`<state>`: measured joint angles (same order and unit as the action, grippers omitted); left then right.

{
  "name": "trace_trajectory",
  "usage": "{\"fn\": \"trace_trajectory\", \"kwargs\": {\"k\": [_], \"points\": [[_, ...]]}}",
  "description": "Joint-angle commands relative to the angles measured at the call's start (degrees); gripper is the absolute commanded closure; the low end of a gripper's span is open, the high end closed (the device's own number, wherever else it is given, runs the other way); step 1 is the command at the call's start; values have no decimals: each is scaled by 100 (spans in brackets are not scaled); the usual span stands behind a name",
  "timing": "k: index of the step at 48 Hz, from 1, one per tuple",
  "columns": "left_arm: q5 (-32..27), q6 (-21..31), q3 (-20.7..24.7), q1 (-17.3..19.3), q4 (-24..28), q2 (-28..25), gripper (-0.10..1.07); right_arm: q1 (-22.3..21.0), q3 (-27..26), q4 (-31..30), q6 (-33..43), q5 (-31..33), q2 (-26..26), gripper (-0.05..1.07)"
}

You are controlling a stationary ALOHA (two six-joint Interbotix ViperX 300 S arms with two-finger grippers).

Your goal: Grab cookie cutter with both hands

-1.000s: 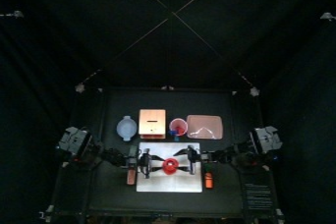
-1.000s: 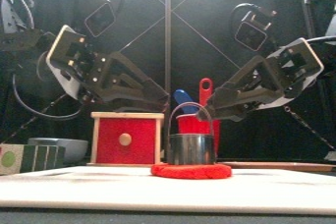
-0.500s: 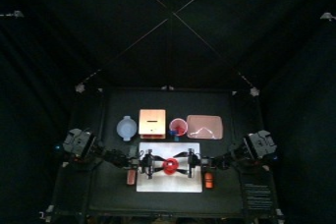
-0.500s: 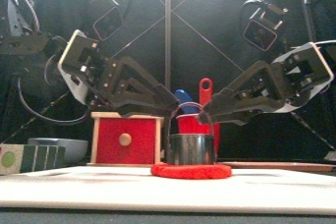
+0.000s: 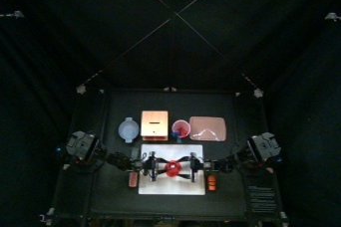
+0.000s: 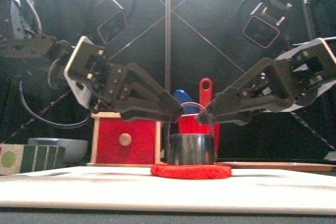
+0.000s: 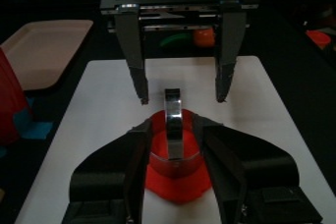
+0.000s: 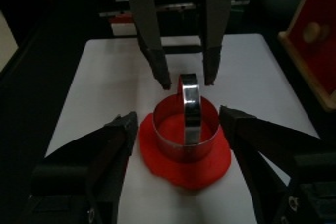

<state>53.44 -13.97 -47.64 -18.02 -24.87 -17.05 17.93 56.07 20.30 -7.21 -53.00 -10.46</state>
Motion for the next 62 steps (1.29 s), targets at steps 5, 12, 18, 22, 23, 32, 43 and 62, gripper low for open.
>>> {"fn": "trace_trajectory", "kwargs": {"k": [5,12,18,22,23,32,43,62], "points": [[-9,-26,79,-9,0,53,22,-9,-123,18,-18,229,132,6],[-26,-35,79,0,-9,53,22,-18,-149,9,-44,272,193,6],[-35,-35,88,18,-9,35,22,-35,-176,26,-44,281,237,6],[-35,-35,97,18,0,18,23,-70,-193,35,-44,272,246,6],[-35,-35,97,18,0,18,23,-79,-193,35,-44,281,246,6],[-35,-35,123,44,9,-35,23,-167,-202,44,-35,272,246,9],[-53,-35,105,53,9,-35,25,-193,-202,44,-44,308,220,24],[-396,-44,149,62,53,9,39,-369,-220,-70,-70,554,167,36]]}}
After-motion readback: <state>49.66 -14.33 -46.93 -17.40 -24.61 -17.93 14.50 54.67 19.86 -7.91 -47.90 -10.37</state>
